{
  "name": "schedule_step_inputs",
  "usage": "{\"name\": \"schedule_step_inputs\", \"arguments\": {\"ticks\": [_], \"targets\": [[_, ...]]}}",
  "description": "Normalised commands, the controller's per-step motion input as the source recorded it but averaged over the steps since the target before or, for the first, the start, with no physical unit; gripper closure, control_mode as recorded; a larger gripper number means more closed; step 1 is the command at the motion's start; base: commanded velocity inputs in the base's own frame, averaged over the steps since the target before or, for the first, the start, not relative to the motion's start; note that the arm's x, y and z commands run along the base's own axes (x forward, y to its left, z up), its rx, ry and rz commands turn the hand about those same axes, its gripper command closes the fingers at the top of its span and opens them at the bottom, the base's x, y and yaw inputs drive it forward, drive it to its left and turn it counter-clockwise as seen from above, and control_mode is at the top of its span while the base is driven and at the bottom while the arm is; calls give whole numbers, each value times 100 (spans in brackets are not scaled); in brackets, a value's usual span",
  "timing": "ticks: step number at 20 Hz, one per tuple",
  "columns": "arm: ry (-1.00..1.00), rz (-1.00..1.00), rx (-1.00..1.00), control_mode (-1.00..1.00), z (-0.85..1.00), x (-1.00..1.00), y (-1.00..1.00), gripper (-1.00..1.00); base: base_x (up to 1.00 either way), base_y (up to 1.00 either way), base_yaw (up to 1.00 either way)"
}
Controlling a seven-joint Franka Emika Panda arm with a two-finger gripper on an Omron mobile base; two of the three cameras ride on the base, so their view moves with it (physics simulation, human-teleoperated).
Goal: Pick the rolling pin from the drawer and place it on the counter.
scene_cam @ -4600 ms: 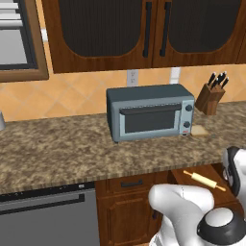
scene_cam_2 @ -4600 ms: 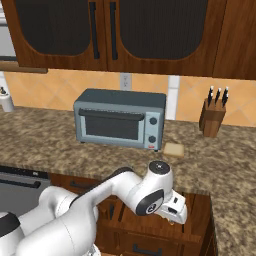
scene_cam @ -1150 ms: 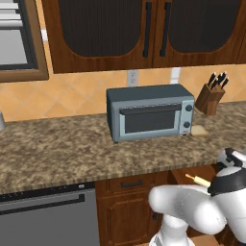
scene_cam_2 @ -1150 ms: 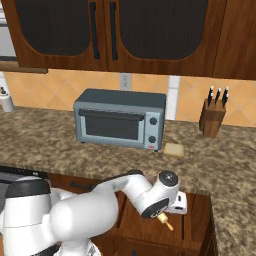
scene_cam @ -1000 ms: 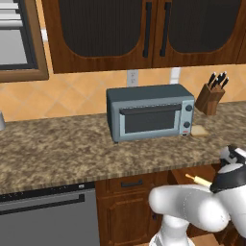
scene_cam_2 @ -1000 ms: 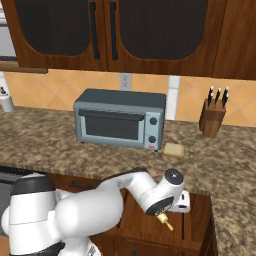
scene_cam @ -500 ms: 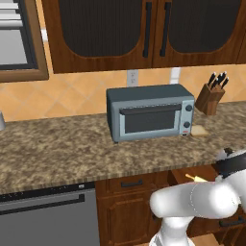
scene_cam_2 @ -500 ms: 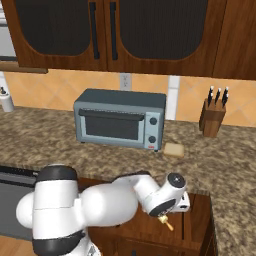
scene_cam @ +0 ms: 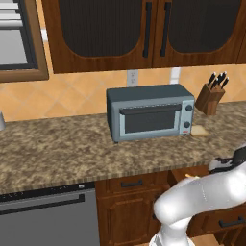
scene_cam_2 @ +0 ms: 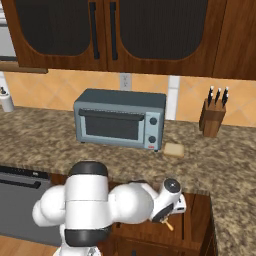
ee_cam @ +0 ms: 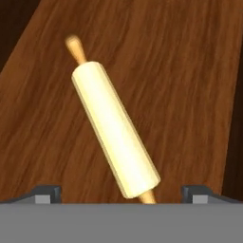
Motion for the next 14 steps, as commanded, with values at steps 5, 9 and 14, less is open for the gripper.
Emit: {"name": "schedule_step_inputs", "arguments": {"ticks": [5,9,14], "targets": [[5,0,0,-100,-27,11,-7,-100,0,0,0],[4,0,0,-100,-17,7,-6,-100,0,0,0],[6,1,1,-100,-29,1,-1,-100,0,0,0]]}}
